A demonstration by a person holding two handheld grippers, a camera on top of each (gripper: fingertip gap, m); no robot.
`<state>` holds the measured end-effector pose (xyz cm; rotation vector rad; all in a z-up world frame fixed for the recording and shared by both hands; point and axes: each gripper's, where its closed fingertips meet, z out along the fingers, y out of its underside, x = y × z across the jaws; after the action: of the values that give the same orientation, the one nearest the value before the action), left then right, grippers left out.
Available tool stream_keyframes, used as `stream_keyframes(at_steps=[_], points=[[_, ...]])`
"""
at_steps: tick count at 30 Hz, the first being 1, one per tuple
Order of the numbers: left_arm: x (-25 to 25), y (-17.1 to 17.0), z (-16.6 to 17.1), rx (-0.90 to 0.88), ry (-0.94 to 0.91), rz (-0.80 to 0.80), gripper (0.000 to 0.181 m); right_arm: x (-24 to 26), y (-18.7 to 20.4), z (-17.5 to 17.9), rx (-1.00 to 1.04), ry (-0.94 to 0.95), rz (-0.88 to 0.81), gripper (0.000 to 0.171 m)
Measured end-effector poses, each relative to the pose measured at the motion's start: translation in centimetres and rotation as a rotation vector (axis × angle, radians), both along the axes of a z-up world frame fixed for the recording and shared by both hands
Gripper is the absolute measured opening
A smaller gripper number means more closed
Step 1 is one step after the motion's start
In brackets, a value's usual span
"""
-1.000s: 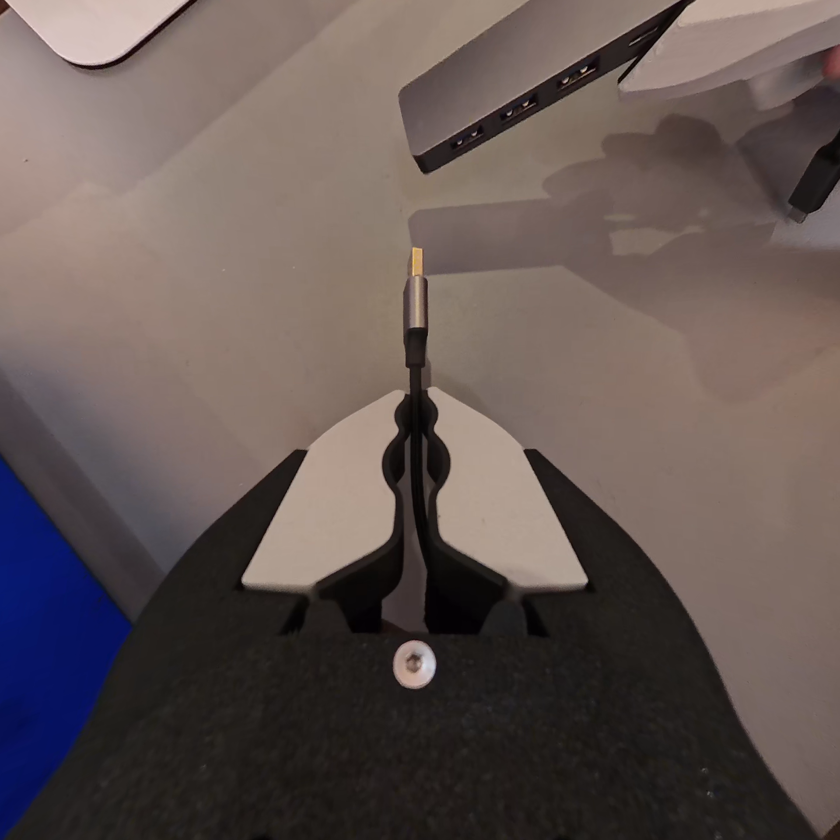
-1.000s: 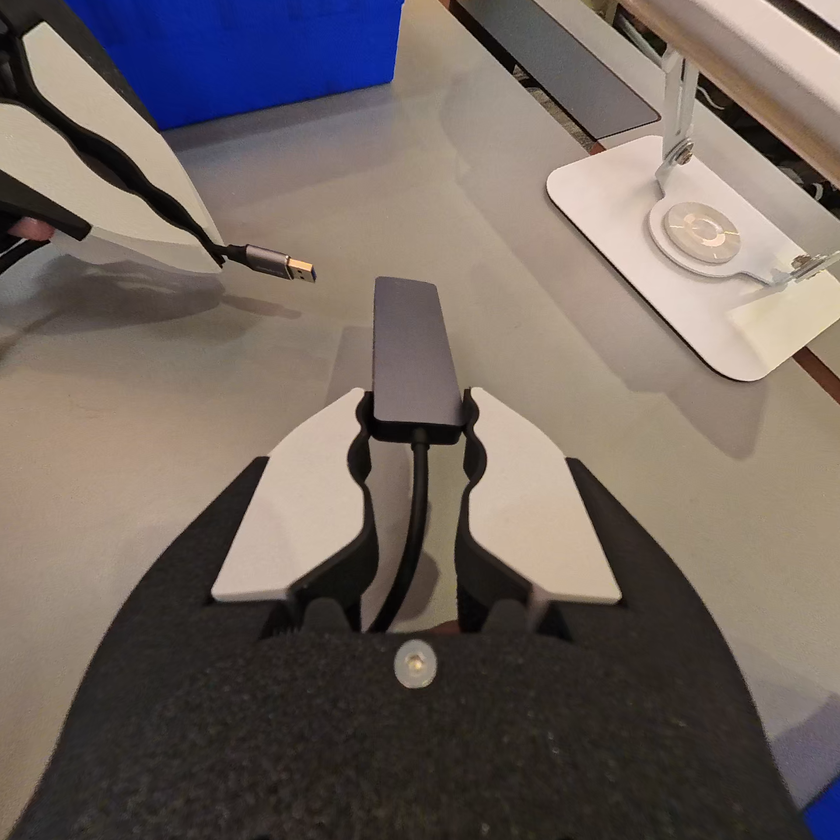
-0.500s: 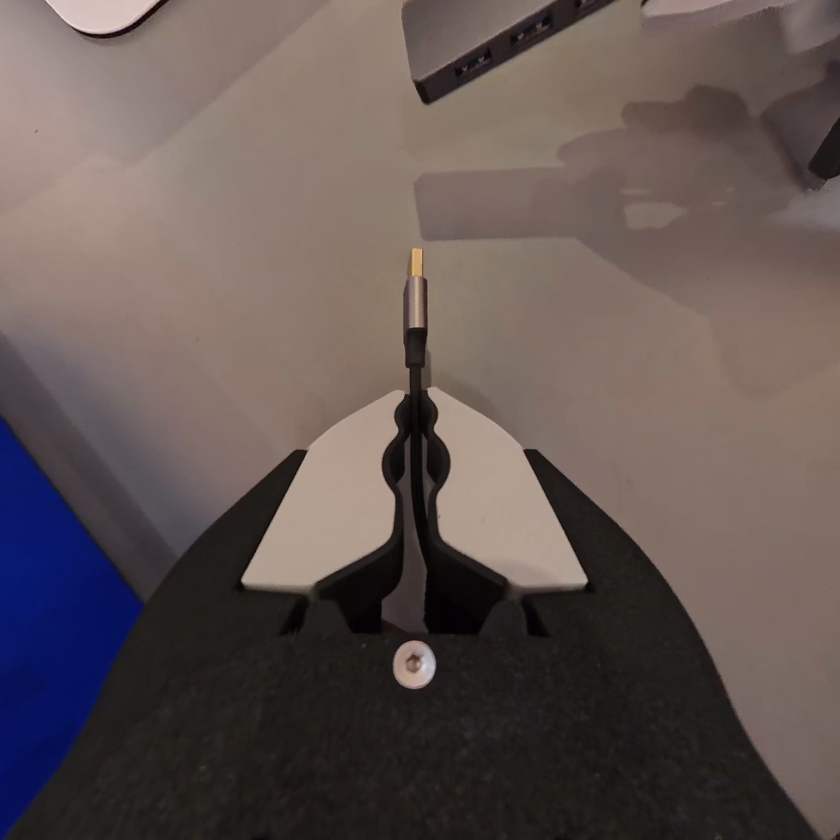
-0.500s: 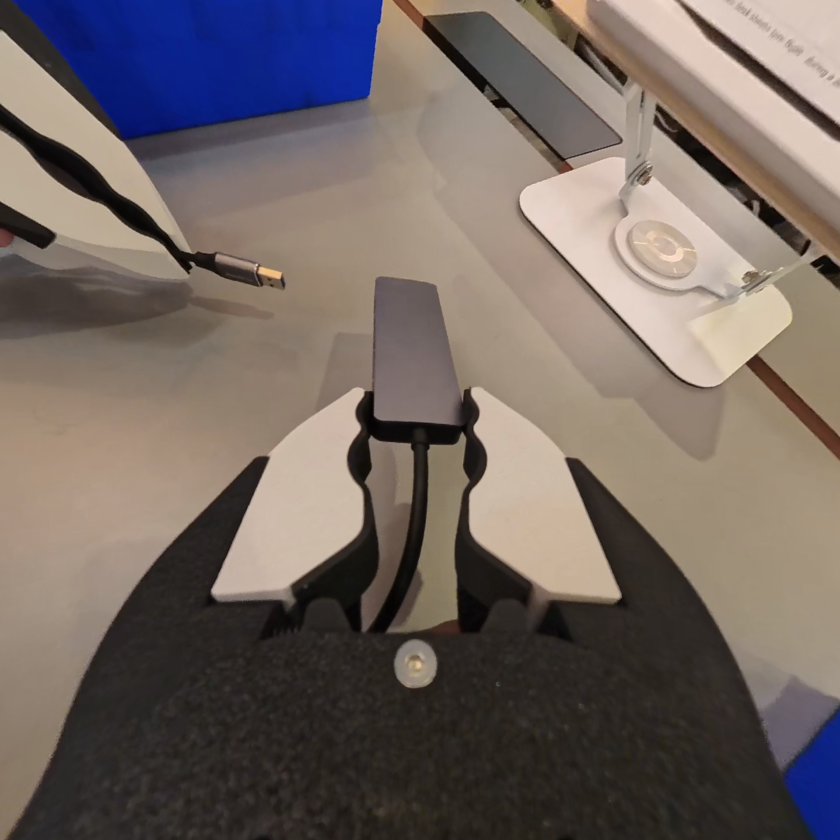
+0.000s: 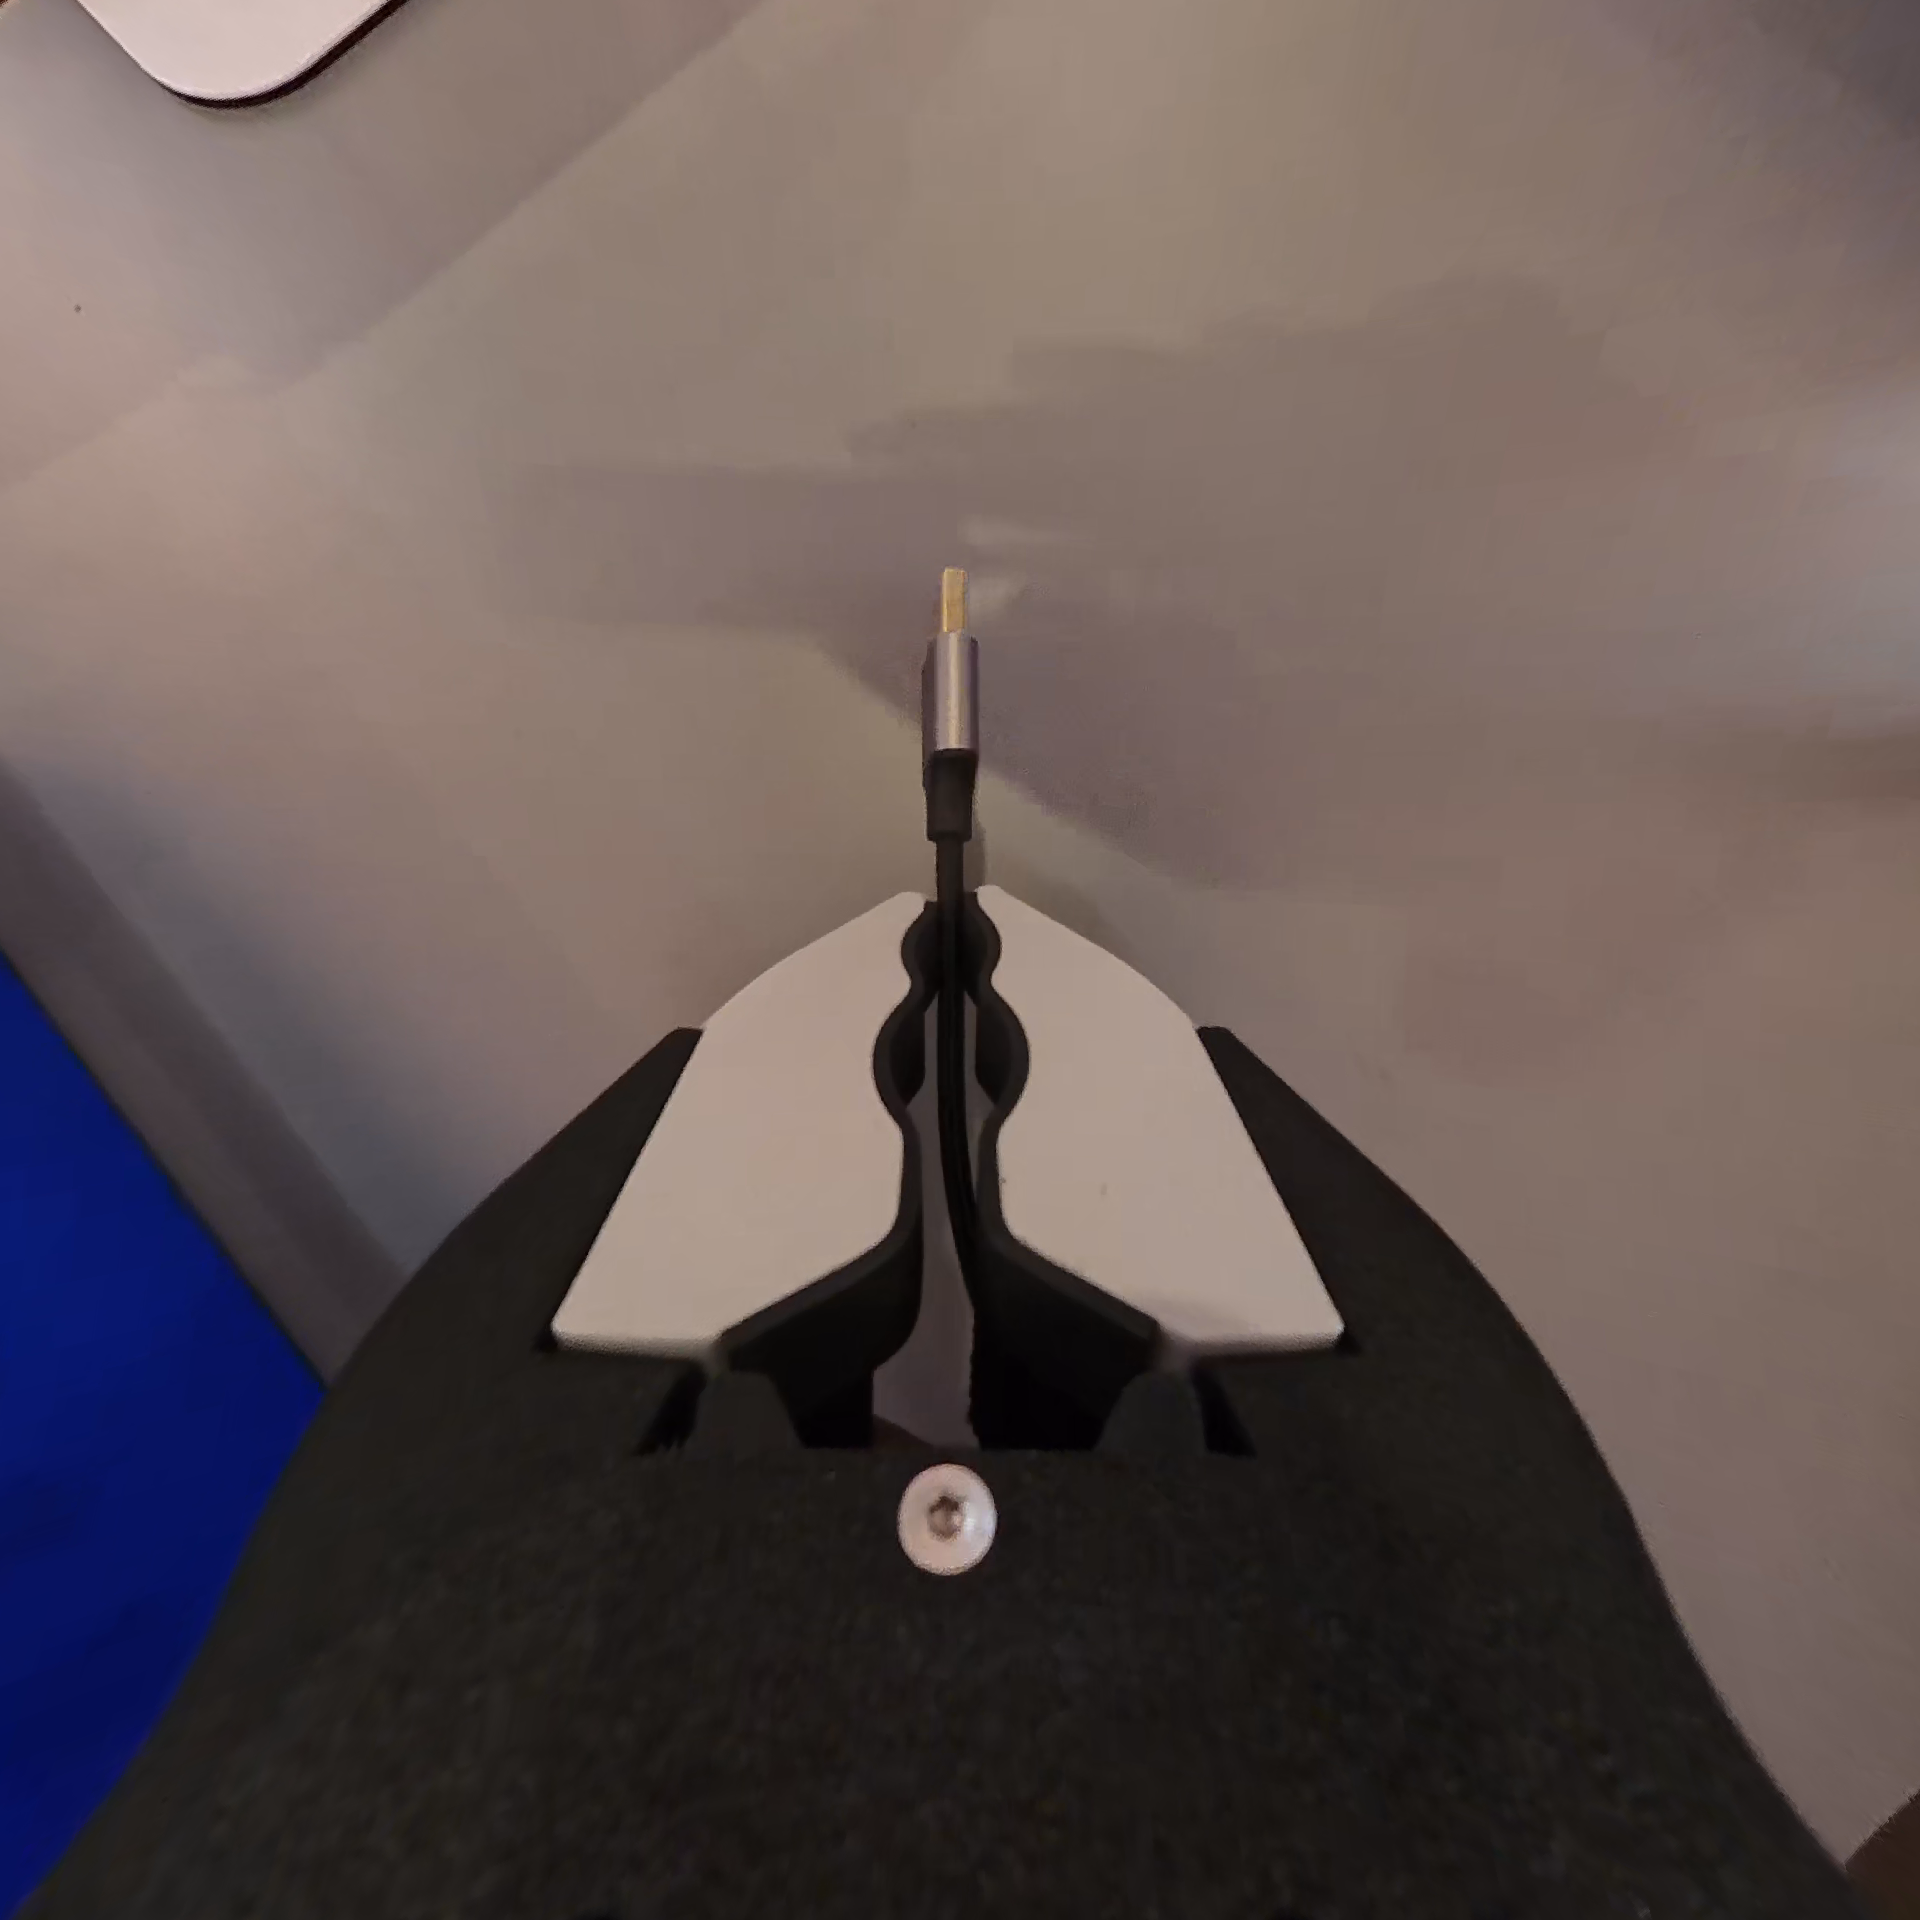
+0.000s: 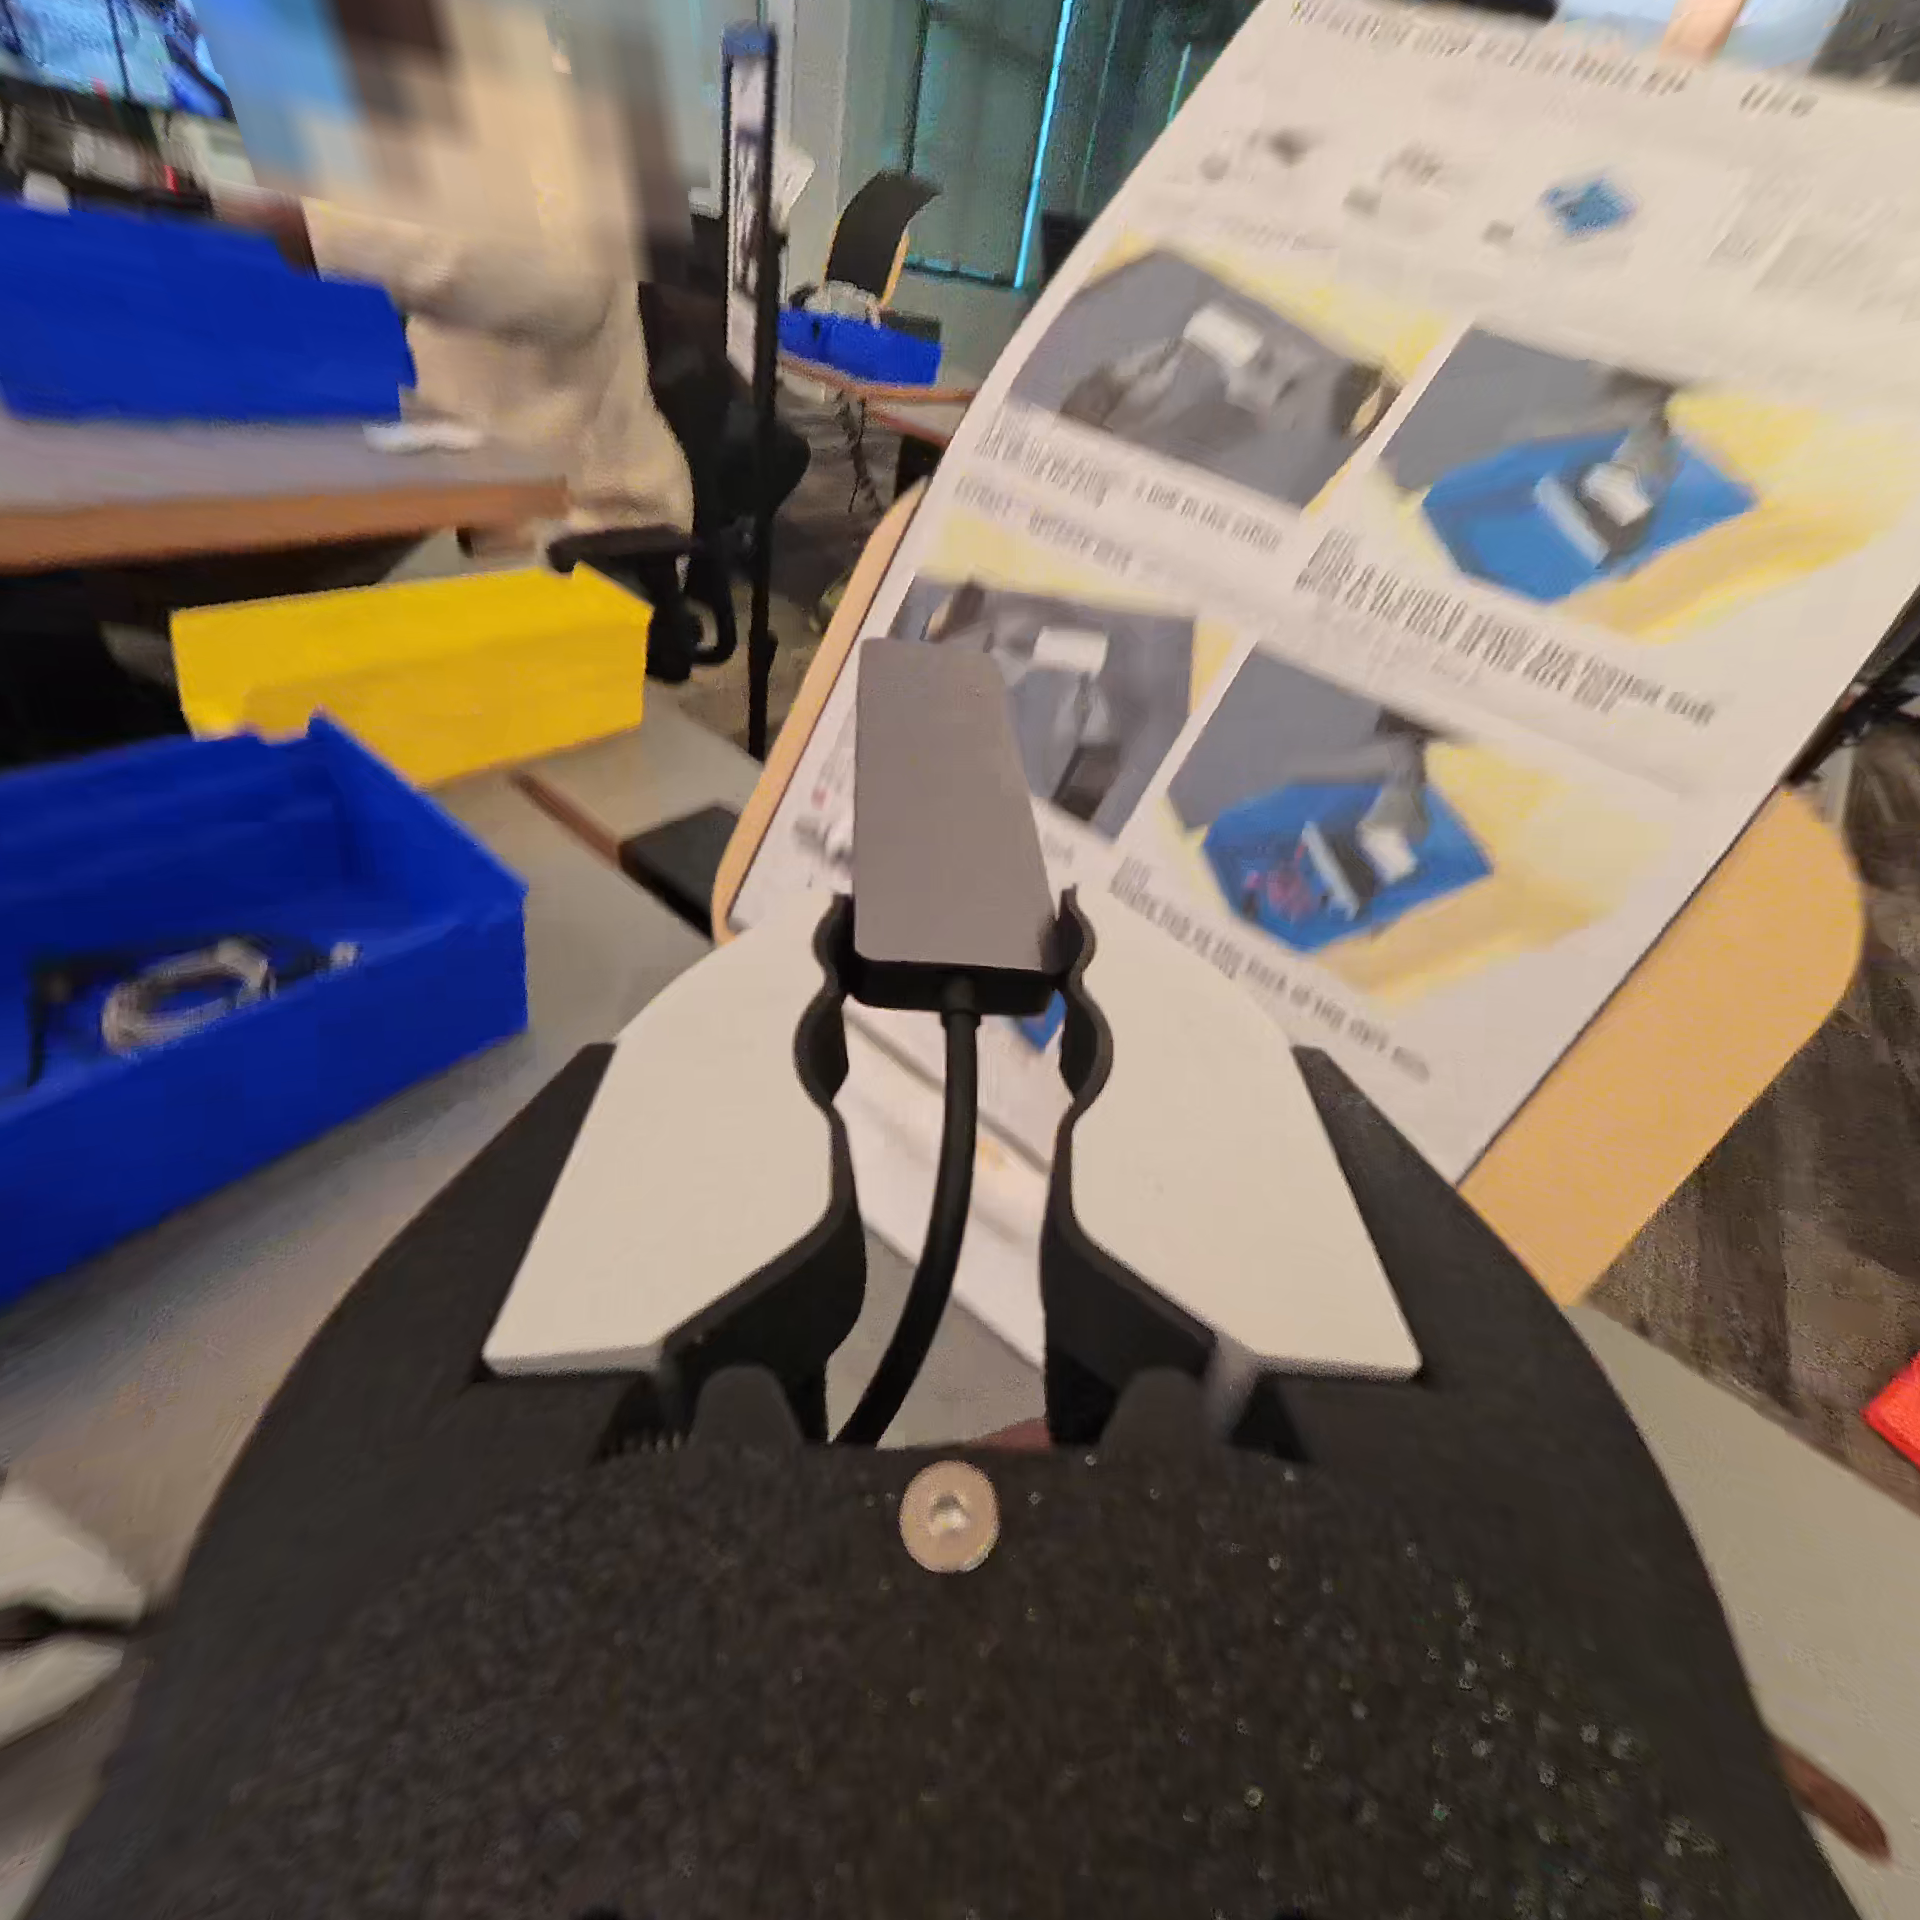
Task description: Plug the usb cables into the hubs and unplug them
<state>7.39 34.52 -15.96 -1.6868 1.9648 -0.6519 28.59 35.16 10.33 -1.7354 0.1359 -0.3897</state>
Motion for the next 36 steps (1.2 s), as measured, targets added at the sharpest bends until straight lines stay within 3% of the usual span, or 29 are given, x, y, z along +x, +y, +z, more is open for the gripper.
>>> stream_keyframes(at_steps=[5,14,24,32,36], points=[[-0.6,-0.1,-0.1,-0.006,-0.002,-0.002,0.004,2.0,2.8,4.0,0.079,0.036,0.005,0.037],[-0.8,0.8,-0.4,0.005,0.008,0.018,0.004,3.0,3.2,2.5,0.076,0.037,-0.030,0.037],[-0.6,0.3,-0.7,0.014,0.011,0.001,0.004,10.1,6.6,5.7,0.185,0.097,-0.143,0.037],[-0.9,0.9,-1.4,-0.009,0.020,0.011,0.004,17.4,0.3,6.0,0.355,0.107,-0.355,0.038],[-0.7,0.9,-1.3,-0.015,0.018,0.009,0.004,19.3,0.0,6.4,0.359,0.131,-0.361,0.038]])
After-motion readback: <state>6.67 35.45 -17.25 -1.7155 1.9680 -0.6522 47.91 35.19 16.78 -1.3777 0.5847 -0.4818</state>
